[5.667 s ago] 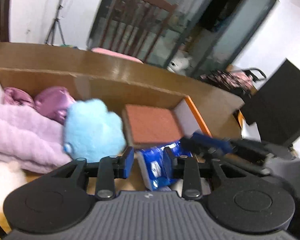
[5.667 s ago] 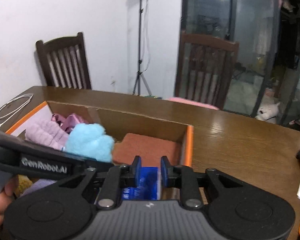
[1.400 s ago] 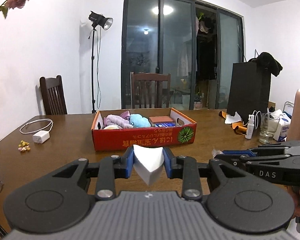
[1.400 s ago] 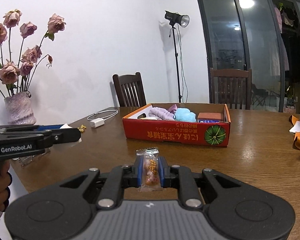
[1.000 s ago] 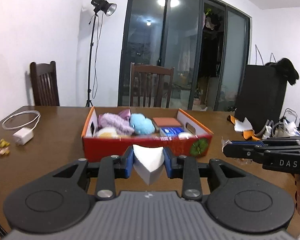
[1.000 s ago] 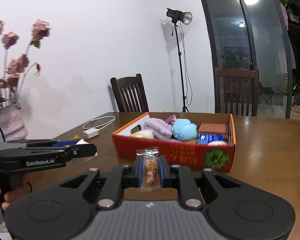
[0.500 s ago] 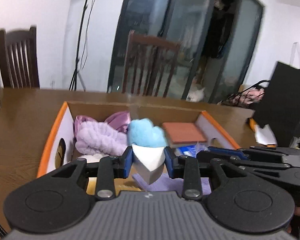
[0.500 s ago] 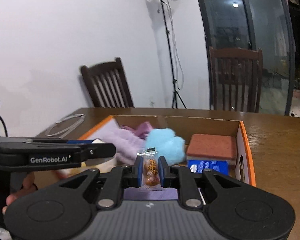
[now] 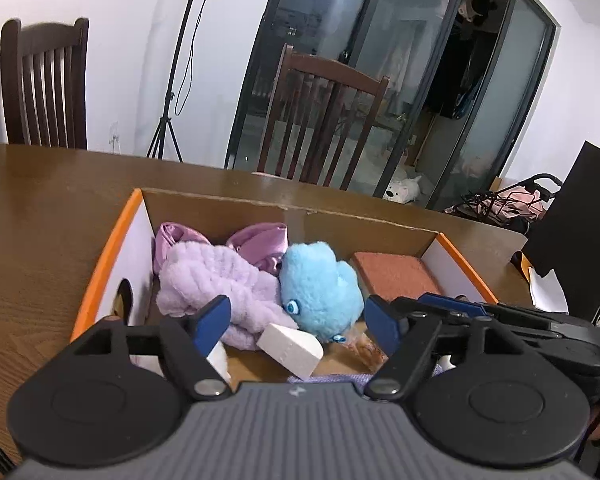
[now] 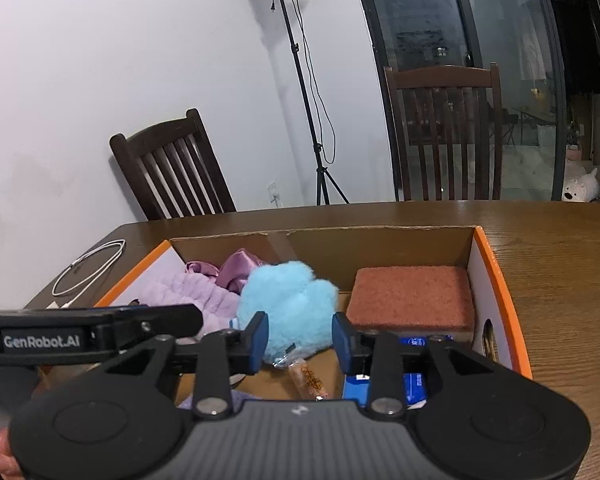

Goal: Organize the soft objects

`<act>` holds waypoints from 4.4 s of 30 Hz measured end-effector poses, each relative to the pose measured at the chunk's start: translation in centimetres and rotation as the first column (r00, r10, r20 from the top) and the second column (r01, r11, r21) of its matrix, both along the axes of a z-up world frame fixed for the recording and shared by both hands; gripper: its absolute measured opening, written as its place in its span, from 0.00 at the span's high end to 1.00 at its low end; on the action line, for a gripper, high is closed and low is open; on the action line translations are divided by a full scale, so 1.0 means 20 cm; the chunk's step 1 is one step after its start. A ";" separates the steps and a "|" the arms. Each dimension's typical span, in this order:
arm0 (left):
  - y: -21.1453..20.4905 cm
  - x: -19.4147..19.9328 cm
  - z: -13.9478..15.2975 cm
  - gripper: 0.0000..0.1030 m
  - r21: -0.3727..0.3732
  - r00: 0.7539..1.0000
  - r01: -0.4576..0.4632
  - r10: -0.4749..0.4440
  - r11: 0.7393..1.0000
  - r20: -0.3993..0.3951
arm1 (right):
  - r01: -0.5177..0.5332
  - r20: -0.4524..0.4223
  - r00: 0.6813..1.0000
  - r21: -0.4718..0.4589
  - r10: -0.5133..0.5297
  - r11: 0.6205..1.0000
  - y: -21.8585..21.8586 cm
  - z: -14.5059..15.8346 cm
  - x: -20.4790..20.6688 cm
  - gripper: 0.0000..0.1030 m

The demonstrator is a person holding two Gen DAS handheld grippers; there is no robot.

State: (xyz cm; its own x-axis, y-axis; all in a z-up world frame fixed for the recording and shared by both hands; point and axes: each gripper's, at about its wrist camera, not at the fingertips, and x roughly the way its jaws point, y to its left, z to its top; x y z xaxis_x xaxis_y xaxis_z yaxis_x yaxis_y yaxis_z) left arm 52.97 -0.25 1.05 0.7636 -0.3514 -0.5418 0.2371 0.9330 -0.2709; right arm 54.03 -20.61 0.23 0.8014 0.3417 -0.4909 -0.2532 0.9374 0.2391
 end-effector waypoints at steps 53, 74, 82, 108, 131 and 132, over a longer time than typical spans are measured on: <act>0.22 -1.98 0.14 0.00 0.113 0.861 -0.226 0.144 0.968 0.487 | 0.143 0.414 0.904 -0.056 -0.108 0.988 -0.01 0.13 -1.97 0.00; 0.32 -2.45 -0.19 0.00 0.157 0.861 -0.290 0.186 0.944 0.473 | 0.051 0.337 0.941 -0.114 -0.009 0.992 0.16 -0.23 -2.45 0.00; 0.30 -2.46 -0.19 0.00 0.166 0.869 -0.261 0.157 0.951 0.468 | 0.091 0.366 0.929 -0.098 -0.049 0.991 0.14 -0.21 -2.46 0.00; 0.29 -2.46 -0.18 0.00 0.186 0.873 -0.233 0.120 0.955 0.473 | 0.114 0.373 0.925 -0.081 -0.076 0.990 0.11 -0.22 -2.46 0.00; 0.30 -2.45 -0.16 0.00 0.169 0.878 -0.220 0.119 0.961 0.464 | 0.123 0.369 0.925 -0.066 -0.090 0.990 0.10 -0.22 -2.46 0.00; 0.30 -2.45 -0.16 0.00 0.170 0.880 -0.217 0.117 0.961 0.460 | 0.124 0.371 0.924 -0.065 -0.091 0.990 0.10 -0.22 -2.47 0.00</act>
State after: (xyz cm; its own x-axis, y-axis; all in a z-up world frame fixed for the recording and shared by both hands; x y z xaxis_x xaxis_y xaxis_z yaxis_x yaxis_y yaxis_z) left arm 4.06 5.72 -2.21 0.9770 -0.1133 -0.1804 0.1210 0.9921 0.0320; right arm 4.71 -18.65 -4.17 0.9603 0.2134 -0.1800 -0.2044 0.9766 0.0671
